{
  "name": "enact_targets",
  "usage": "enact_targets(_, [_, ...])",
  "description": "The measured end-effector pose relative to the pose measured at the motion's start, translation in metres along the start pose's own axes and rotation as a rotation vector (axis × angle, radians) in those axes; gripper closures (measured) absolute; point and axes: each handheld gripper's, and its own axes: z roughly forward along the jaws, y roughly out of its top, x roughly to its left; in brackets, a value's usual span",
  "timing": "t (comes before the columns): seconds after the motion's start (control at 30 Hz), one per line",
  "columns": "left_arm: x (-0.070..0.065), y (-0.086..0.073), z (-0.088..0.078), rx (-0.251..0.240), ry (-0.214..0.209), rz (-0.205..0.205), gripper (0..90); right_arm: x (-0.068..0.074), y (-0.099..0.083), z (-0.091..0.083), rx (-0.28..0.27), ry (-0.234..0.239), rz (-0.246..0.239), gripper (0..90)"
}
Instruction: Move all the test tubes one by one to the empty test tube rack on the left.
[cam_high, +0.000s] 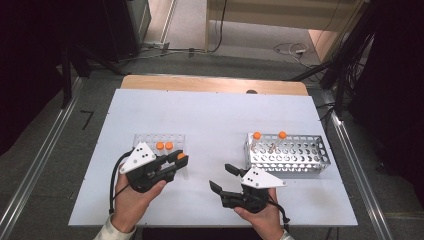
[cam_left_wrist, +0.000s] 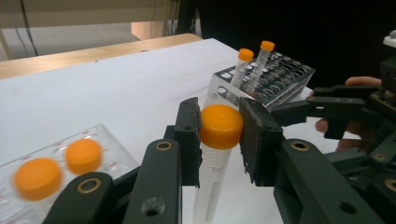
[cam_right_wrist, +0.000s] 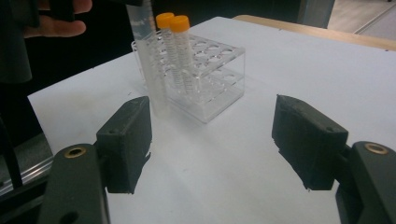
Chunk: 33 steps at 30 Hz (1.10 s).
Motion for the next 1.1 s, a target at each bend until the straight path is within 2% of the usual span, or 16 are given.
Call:
enact_targets(0.33, [0.018, 0.008, -0.024, -0.017, 0.046, -0.016, 70.3, -0.006, 0.000, -0.007, -0.007, -0.022, 0.002, 28.8])
enact_targets(0.47, [0.024, 0.007, -0.028, -0.014, 0.071, -0.019, 70.4, -0.009, 0.000, -0.007, -0.007, -0.029, 0.003, 28.8])
enact_targets(0.77, [0.035, 0.008, -0.034, -0.023, 0.100, -0.042, 70.4, -0.012, -0.001, -0.009, -0.002, -0.037, 0.006, 28.8])
enact_targets(0.93, [0.042, 0.010, -0.039, -0.046, 0.158, -0.033, 70.4, -0.013, -0.001, -0.009, -0.004, -0.038, 0.011, 29.0])
enact_targets(1.1, [0.048, 0.011, -0.038, -0.060, 0.196, -0.028, 70.3, -0.013, -0.001, -0.008, 0.001, -0.036, 0.009, 29.0])
